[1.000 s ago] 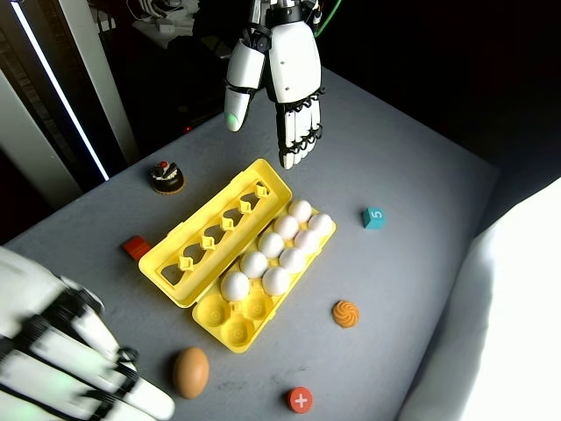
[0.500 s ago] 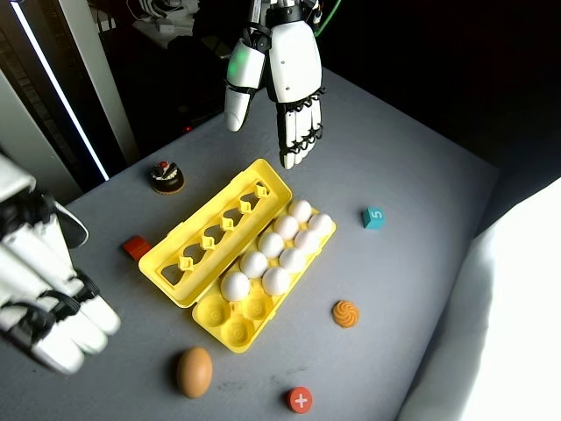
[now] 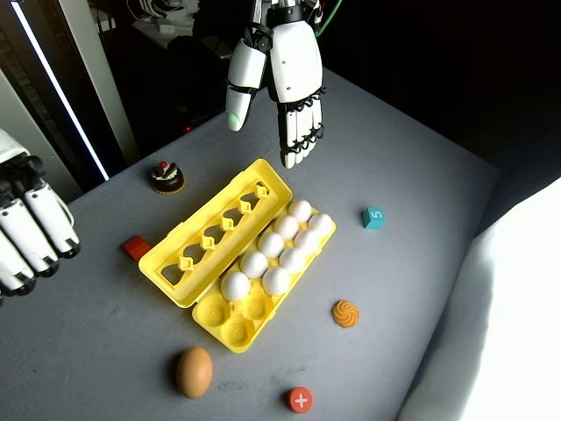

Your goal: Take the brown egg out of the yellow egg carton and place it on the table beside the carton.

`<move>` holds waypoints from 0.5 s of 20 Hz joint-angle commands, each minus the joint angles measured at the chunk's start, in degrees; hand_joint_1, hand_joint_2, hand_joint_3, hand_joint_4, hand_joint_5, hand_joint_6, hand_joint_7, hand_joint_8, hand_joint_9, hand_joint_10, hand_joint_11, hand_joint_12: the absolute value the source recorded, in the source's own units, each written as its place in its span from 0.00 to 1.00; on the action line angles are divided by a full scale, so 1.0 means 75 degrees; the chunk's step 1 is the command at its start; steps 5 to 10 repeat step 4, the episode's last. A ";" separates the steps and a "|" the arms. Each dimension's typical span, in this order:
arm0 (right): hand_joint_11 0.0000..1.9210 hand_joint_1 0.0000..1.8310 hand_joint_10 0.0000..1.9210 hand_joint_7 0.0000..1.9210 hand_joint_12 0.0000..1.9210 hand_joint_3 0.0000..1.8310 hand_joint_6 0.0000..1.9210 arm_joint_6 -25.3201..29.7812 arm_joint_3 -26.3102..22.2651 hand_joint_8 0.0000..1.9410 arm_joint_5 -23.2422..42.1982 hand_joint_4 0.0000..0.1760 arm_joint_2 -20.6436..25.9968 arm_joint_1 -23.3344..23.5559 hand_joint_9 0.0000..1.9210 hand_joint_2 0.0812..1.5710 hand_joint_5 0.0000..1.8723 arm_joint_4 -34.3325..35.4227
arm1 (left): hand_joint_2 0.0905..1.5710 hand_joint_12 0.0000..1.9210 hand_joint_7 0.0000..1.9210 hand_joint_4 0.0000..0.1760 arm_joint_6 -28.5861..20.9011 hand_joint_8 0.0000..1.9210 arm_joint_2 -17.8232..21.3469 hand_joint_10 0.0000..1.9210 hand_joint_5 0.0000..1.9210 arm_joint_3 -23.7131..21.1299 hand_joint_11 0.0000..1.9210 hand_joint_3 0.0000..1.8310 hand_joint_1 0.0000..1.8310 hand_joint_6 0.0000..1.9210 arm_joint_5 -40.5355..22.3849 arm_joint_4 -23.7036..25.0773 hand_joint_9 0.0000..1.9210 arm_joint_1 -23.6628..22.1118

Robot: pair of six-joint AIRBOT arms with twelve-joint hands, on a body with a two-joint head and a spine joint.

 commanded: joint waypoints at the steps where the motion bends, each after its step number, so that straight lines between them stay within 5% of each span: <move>1: 0.44 0.34 1.00 0.43 1.00 0.00 1.00 -0.0035 -0.0020 1.00 0.0436 0.00 0.0046 0.0053 0.39 0.92 0.44 -0.0526 | 0.77 0.21 0.08 0.00 -0.0012 0.00 0.0021 0.00 0.08 -0.0020 0.00 0.00 0.00 0.00 -0.0289 0.0262 0.07 -0.0079; 3: 0.43 0.33 1.00 0.41 1.00 0.00 1.00 -0.0155 -0.0029 1.00 0.0427 0.00 0.0046 0.0012 0.37 0.92 0.41 -0.0526 | 0.77 0.12 0.05 0.00 -0.0012 0.00 0.0021 0.00 0.06 -0.0021 0.00 0.00 0.00 0.00 -0.0265 0.0262 0.04 -0.0074; 10: 0.42 0.34 1.00 0.41 1.00 0.00 1.00 -0.0222 -0.0032 1.00 0.0427 0.00 0.0046 -0.0014 0.37 0.91 0.42 -0.0526 | 0.77 0.16 0.06 0.00 -0.0012 0.00 0.0021 0.00 0.07 -0.0021 0.00 0.00 0.00 0.00 -0.0262 0.0262 0.05 -0.0073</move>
